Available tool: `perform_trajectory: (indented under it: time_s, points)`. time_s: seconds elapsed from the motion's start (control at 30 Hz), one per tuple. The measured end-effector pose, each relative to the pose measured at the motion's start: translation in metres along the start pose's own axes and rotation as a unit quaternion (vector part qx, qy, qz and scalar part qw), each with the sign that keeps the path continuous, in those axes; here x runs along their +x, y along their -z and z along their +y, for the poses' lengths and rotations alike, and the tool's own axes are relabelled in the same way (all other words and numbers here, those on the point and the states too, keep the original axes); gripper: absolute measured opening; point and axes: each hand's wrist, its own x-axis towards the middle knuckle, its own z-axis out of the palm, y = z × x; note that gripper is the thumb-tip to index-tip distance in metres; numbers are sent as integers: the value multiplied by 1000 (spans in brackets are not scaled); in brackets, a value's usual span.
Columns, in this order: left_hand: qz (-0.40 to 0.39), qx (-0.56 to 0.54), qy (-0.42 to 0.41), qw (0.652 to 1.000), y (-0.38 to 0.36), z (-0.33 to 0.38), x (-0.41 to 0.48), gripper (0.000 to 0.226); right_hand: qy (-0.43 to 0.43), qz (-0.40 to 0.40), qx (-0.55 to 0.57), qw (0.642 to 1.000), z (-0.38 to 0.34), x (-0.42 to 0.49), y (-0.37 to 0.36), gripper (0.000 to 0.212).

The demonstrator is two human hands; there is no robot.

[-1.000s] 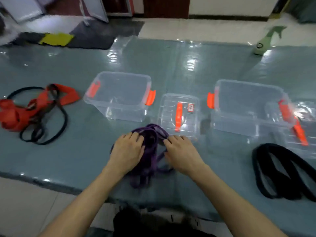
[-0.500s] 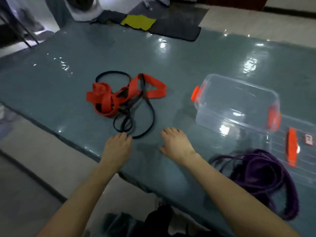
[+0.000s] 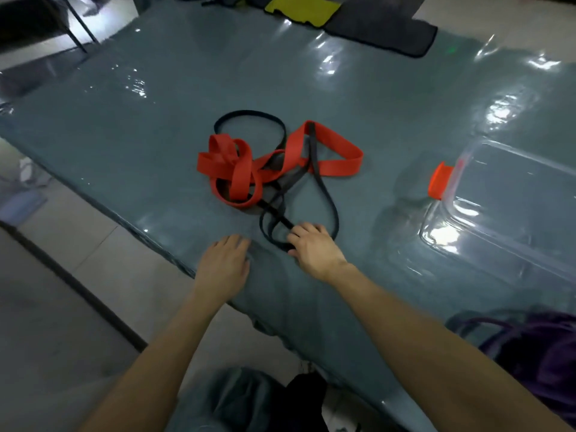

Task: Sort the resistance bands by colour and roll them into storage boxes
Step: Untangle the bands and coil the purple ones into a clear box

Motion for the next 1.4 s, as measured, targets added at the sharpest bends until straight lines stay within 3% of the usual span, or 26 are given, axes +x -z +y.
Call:
perform_trajectory:
  time_s: [0.1, 0.13, 0.2, 0.27, 0.37, 0.47, 0.53, 0.6, 0.73, 0.8, 0.87, 0.97, 1.03, 1.17, 1.23, 1.3, 1.37, 1.4]
  points:
    - [15, -13, -3, 1000, -1, 6, 12, 41, -69, 123, 165, 976, 5, -40, 5, 19]
    - [28, -18, -6, 999, -2, 10, 17, 43, -133, 188, 232, 945, 7, -54, 10, 17]
    - [56, -37, -18, 998, -4, 20, 28, 55, -300, 310, 319, 844, 19, -82, 22, 19]
    - [88, -64, -29, 994, -3, 31, 42, 74, -410, 371, 308, 774, 36, -106, 30, 16]
    - [142, -80, 13, 987, -3, 37, 70, 104, -423, 342, 276, 793, 47, -128, 31, 13]
    - [88, -100, 105, 985, -7, 28, 100, 127, -406, 245, 290, 831, 45, -136, 11, 21]
    - [51, -85, 144, 985, -5, 20, 117, 117, -396, 172, 295, 853, 42, -138, -5, 27]
    - [73, -74, 142, 984, -2, 10, 127, 93, -394, 131, 275, 867, 35, -139, -18, 31]
    - [44, -136, 105, 984, 17, -1, 133, 74, -415, 143, 247, 864, 24, -139, -22, 44]
    - [96, -220, 95, 966, 32, 2, 129, 58, -430, 124, 264, 854, 23, -137, -16, 65]
    - [196, -329, 88, 920, 59, 11, 124, 41, -443, 105, 272, 848, 22, -134, -11, 75]
    - [338, -389, 67, 855, 117, 17, 123, 27, -448, 106, 252, 851, 24, -128, -8, 45]
    - [385, -401, 40, 830, 153, 16, 120, 25, -455, 116, 256, 845, 27, -125, -3, 33]
    - [410, -417, 20, 811, 171, 12, 110, 32, -455, 78, 310, 831, 29, -130, 11, 48]
    - [373, -412, 81, 827, 152, 7, 110, 43, -456, 67, 330, 824, 33, -135, 21, 64]
    - [185, -372, 153, 897, 120, 0, 112, 54, -452, 59, 314, 833, 47, -142, 34, 69]
    - [-33, -241, 214, 946, 88, 6, 98, 70, -440, 49, 294, 847, 61, -152, 49, 62]
    - [-54, -192, 216, 956, 75, 15, 88, 79, -437, 53, 288, 850, 66, -157, 56, 57]
